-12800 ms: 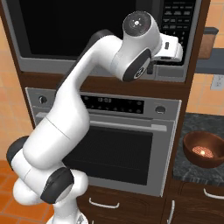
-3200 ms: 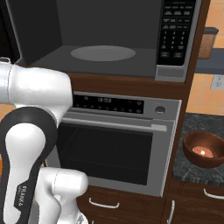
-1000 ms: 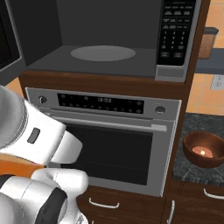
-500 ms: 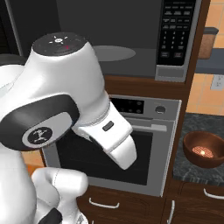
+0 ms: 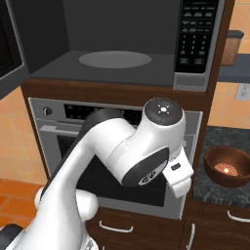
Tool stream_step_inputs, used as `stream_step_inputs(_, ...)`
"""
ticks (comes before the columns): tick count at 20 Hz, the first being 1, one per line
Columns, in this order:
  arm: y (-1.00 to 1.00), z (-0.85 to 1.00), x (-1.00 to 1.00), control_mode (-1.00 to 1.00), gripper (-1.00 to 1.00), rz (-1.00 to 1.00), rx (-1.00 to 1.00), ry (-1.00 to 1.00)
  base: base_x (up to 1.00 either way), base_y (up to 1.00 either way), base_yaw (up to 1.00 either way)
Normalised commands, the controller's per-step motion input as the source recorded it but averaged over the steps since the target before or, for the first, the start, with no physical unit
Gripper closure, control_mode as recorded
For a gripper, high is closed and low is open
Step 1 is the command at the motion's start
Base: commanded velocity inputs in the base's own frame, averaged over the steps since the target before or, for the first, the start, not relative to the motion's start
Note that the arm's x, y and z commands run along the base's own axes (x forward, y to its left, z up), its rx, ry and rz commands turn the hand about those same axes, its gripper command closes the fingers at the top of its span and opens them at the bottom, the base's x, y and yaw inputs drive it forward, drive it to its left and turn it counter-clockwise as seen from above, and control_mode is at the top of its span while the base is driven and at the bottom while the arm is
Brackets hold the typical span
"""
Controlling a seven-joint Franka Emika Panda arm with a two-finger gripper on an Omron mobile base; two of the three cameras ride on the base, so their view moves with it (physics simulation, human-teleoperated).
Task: Open the microwave, place the bowl with waffle inside the microwave, then close the microwave door and turn it on.
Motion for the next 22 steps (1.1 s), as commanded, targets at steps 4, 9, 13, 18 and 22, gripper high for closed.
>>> stream_step_inputs(4, -1.00, -0.02, 0.33, -1.00, -1.00, -0.21, 0.21, 0.01, 0.00, 0.00, 0.00)
stream_step_inputs(9, -1.00, -0.33, 0.36, -1.00, -1.00, -0.16, 0.18, -0.03, 0.00, 0.00, 0.00)
stream_step_inputs(13, -0.77, -0.56, 0.35, -1.00, -1.00, -0.03, 0.20, -0.11, 0.00, 0.00, 0.00)
stream_step_inputs(18, -0.14, -0.53, 0.77, -1.00, -1.00, 0.00, 0.10, -0.08, 0.00, 0.00, 0.00)
stream_step_inputs(22, -0.14, -0.21, 0.73, -1.00, -1.00, 0.00, 0.02, -0.02, 0.00, 0.00, 0.00)
